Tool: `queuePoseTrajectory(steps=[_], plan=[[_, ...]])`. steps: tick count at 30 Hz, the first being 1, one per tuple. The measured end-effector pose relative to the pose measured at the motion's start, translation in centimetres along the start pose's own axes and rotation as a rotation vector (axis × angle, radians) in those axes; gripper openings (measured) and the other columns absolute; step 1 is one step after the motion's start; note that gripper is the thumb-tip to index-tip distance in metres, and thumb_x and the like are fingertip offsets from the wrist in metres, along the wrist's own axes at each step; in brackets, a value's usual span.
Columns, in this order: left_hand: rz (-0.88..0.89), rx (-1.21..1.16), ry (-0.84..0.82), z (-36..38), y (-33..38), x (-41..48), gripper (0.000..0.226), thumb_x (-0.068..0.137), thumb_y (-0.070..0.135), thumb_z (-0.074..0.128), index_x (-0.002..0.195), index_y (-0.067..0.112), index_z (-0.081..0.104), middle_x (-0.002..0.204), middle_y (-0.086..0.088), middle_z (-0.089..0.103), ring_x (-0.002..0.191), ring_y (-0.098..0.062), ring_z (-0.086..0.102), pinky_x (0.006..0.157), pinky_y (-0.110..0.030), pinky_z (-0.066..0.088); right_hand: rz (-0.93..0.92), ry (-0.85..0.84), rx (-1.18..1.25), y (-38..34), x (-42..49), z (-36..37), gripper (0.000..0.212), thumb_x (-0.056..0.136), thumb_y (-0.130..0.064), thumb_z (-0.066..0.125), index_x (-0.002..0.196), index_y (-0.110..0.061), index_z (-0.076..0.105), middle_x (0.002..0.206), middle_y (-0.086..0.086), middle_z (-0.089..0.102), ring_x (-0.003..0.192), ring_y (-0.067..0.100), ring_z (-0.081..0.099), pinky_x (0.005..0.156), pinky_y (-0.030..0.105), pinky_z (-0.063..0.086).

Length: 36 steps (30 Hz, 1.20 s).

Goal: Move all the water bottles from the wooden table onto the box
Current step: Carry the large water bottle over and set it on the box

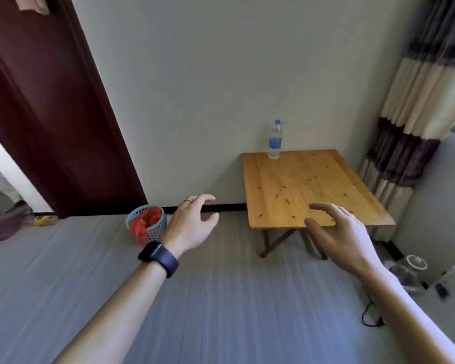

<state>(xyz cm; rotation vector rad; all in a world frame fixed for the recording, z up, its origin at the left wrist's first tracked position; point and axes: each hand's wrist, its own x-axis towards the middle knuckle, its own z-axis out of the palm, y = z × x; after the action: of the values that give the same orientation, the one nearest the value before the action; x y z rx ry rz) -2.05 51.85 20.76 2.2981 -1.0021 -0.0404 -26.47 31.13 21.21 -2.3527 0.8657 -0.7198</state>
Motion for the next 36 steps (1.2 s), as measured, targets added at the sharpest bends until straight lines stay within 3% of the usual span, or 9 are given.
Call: queuePoseTrajectory(steps=[4, 9, 15, 18, 20, 29, 36], plan=[[-0.137, -0.051, -0.031, 4.1, -3.7, 4.4, 0.037, 0.09, 0.03, 0.068, 0.126, 0.026, 0.06, 0.124, 0.0, 0.063, 0.119, -0.02, 0.056, 0.102, -0.032, 0.042, 0.047, -0.118, 0.113, 3.2, 5.4, 5.7, 0.032, 0.092, -0.041, 0.065, 0.124, -0.037, 0.062, 0.118, -0.018, 0.063, 0.114, 0.015, 0.057, 0.097, 0.038, 0.048], [-0.316, -0.095, -0.133, 9.1, -8.5, 7.9, 0.038, 0.093, 0.032, 0.065, 0.13, 0.029, 0.057, 0.132, 0.004, 0.059, 0.126, -0.016, 0.051, 0.102, -0.03, 0.04, 0.082, -0.301, 0.131, 5.4, 12.3, 12.5, 0.026, 0.094, -0.037, 0.064, 0.12, -0.034, 0.064, 0.105, -0.032, 0.057, 0.107, 0.008, 0.055, 0.092, 0.031, 0.046], [-0.451, -0.125, -0.276, 13.5, -16.1, 15.0, 0.038, 0.093, 0.029, 0.066, 0.13, 0.027, 0.058, 0.132, 0.002, 0.06, 0.129, -0.015, 0.052, 0.101, -0.026, 0.038, 0.156, -0.406, 0.091, 6.9, 20.8, 20.7, 0.028, 0.095, -0.04, 0.063, 0.122, -0.036, 0.062, 0.112, -0.024, 0.057, 0.108, 0.01, 0.054, 0.092, 0.032, 0.044], [-0.432, -0.133, -0.336, 14.7, -19.4, 21.3, 0.038, 0.093, 0.031, 0.065, 0.13, 0.028, 0.056, 0.132, 0.003, 0.06, 0.127, -0.014, 0.053, 0.1, -0.025, 0.038, 0.238, -0.393, 0.084, 7.2, 25.2, 24.5, 0.029, 0.094, -0.043, 0.063, 0.122, -0.038, 0.062, 0.119, -0.018, 0.06, 0.101, 0.012, 0.057, 0.088, 0.03, 0.043], [-0.405, -0.145, -0.382, 15.0, -21.1, 26.1, 0.038, 0.094, 0.032, 0.064, 0.13, 0.029, 0.056, 0.132, 0.004, 0.06, 0.126, -0.012, 0.053, 0.098, -0.023, 0.036, 0.304, -0.366, 0.083, 7.0, 28.1, 26.7, 0.03, 0.094, -0.041, 0.063, 0.123, -0.036, 0.062, 0.123, -0.015, 0.061, 0.108, 0.009, 0.055, 0.087, 0.028, 0.041], [-0.213, -0.105, -0.58, 16.7, -23.7, 45.8, 0.036, 0.096, 0.039, 0.06, 0.131, 0.034, 0.053, 0.132, 0.009, 0.058, 0.124, -0.011, 0.053, 0.094, -0.027, 0.04, 0.521, -0.258, 0.128, 6.2, 39.0, 33.2, 0.029, 0.095, -0.045, 0.06, 0.123, -0.036, 0.062, 0.117, -0.014, 0.061, 0.102, 0.01, 0.054, 0.083, 0.03, 0.044], [-0.064, -0.089, -0.773, 23.4, -22.4, 60.4, 0.034, 0.097, 0.039, 0.058, 0.13, 0.037, 0.051, 0.13, 0.01, 0.055, 0.126, -0.013, 0.05, 0.097, -0.029, 0.04, 0.707, -0.158, 0.21, 10.7, 46.9, 36.8, 0.031, 0.096, -0.049, 0.058, 0.125, -0.038, 0.06, 0.129, -0.017, 0.061, 0.125, 0.007, 0.052, 0.097, 0.035, 0.047]])
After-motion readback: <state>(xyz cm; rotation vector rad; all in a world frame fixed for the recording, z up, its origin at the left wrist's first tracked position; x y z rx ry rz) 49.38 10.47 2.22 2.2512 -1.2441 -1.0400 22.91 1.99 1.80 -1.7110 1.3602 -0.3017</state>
